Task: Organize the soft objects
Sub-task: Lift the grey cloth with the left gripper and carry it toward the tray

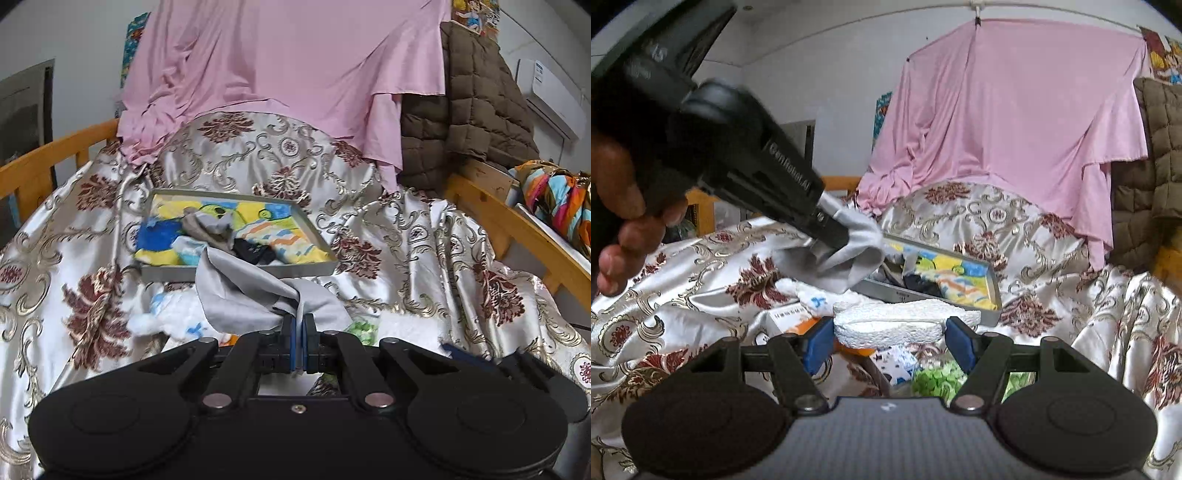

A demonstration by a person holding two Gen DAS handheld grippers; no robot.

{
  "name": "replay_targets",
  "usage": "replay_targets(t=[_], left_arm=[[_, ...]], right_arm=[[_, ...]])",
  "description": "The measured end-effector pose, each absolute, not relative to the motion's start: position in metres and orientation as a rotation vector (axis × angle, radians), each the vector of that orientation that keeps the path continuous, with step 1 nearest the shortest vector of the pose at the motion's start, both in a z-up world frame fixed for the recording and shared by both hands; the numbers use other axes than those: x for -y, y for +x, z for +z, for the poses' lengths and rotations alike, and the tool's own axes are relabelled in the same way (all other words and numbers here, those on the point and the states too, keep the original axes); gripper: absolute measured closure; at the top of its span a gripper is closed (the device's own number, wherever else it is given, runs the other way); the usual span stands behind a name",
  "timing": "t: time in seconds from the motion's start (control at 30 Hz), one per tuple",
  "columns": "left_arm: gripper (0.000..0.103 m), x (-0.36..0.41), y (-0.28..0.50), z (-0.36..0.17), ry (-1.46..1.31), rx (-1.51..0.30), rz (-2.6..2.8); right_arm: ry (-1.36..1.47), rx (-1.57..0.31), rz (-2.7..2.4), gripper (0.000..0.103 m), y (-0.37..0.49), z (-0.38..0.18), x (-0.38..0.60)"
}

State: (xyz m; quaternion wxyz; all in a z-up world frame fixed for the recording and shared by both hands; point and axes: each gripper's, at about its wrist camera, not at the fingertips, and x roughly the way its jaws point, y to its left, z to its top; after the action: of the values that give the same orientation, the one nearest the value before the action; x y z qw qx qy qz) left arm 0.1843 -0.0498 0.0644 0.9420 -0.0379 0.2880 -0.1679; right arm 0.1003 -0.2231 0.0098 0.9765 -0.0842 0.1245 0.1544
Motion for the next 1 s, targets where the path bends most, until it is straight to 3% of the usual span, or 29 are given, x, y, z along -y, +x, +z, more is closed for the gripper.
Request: replay_targets(t=[0.57, 0.73, 1.0], left_arm=[[0.100, 0.020, 0.224, 0.071, -0.095, -0.540, -0.318], [0.100, 0.017, 0.271, 0.078, -0.077, -0.504, -0.311], [0.100, 0.016, 0.382, 0.066, -0.064, -0.433, -0.351]], right_arm=[[-0.143, -0.236, 0.302, 0.033, 0.129, 0.023, 0.220], [-0.192, -0.178, 0.297, 0.033, 0.179, 0.049, 0.218], [-0.166, -0.244, 0.314, 0.033, 0.306, 0.065, 0.220]])
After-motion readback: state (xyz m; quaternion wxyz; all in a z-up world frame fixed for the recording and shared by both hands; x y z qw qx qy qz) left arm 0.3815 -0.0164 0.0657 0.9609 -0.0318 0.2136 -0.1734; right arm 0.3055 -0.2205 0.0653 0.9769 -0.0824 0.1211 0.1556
